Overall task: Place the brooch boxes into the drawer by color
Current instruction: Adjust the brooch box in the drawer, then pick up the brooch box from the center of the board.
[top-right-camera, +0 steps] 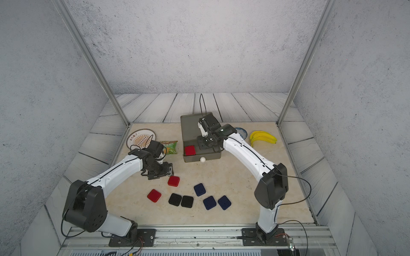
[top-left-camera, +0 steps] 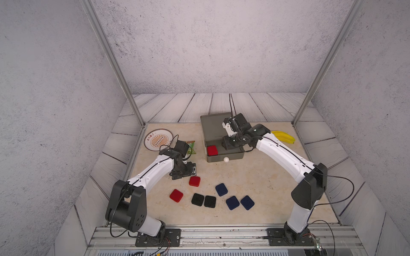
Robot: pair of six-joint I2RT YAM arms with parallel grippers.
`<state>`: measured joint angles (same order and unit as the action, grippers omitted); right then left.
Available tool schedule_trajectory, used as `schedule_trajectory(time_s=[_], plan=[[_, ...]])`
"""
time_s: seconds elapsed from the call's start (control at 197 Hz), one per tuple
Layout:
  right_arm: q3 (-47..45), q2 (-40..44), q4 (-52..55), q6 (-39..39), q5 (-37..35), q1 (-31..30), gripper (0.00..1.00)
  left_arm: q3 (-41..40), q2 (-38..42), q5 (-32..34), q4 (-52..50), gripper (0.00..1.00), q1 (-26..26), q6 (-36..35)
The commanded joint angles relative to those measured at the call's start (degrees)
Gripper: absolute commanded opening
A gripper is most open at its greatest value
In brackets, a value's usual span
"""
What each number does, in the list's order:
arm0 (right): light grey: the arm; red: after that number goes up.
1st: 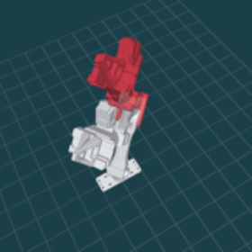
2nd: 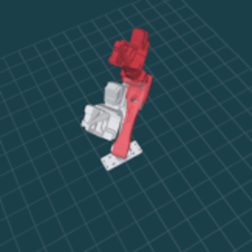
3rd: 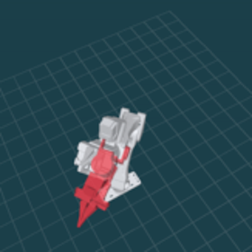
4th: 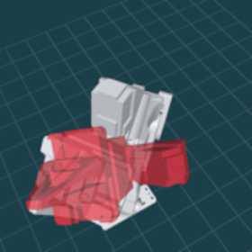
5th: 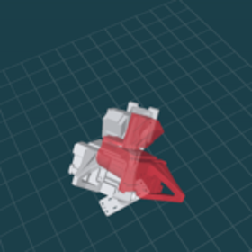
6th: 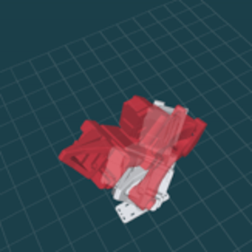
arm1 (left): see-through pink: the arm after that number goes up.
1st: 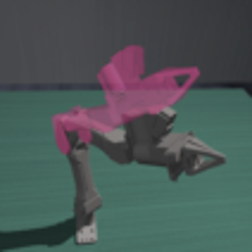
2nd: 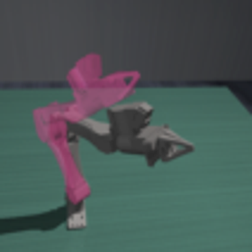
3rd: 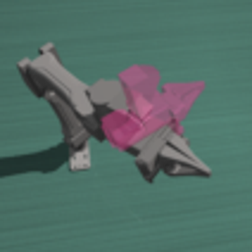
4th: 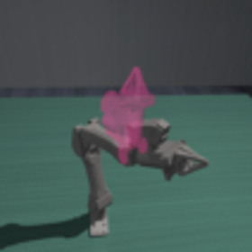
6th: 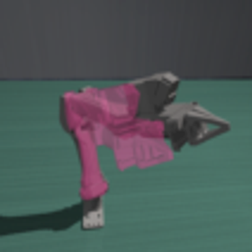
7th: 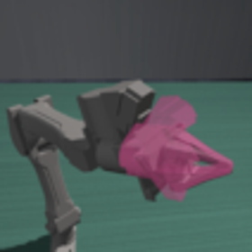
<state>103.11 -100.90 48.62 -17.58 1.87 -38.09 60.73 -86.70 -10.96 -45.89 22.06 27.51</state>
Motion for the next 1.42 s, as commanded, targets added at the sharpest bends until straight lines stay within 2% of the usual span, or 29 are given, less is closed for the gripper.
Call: schedule_trajectory(time_s=[0.0,0.152,0.228,0.598,0.74,1.085,1.186,1.318,1.414], plan=[[-2.75,5.71,0.88,1.45,-2.74,-0.18,0.49,1.98,-3.03,2.3,0.45,0.86,1.44,0.57],[-9.07,14.37,-3.44,2.25,-3.92,-0.17,0.62,3.11,-6.81,3.3,0.54,0.87,3.01,0.4],[-10.73,17.42,-3.84,2.38,-4.41,-0.21,0.66,3.33,-8.17,3.9,0.5,0.88,3.72,0.3],[-16.5,22.05,-3.17,1.37,-4.46,0.01,0.7,5.52,-14.3,6.66,0.19,0.91,6.66,-0.11],[-17.66,22.92,-3.36,1.15,-4.46,0.18,0.7,5.63,-15.69,7.66,0.1,0.88,7.2,0.17],[-18.91,24.17,-3.53,1.35,-5.29,0.2,0.71,6.99,-18.02,9.68,-1.64,0.69,8.32,-0.41],[-19.28,24.31,-3.73,1.24,-5.32,0.22,0.71,6.97,-18.33,10.08,-2.34,0.59,8.43,-0.7],[-19.77,24.6,-4.15,1.06,-4.7,0.29,0.71,6.25,-17.9,10.51,-2.12,0.57,8.43,-0.54],[-20.18,25.17,-4.34,1.53,-4.01,0.25,0.71,4.53,-14.04,12.05,-1.09,0.57,8.43,0.84]])
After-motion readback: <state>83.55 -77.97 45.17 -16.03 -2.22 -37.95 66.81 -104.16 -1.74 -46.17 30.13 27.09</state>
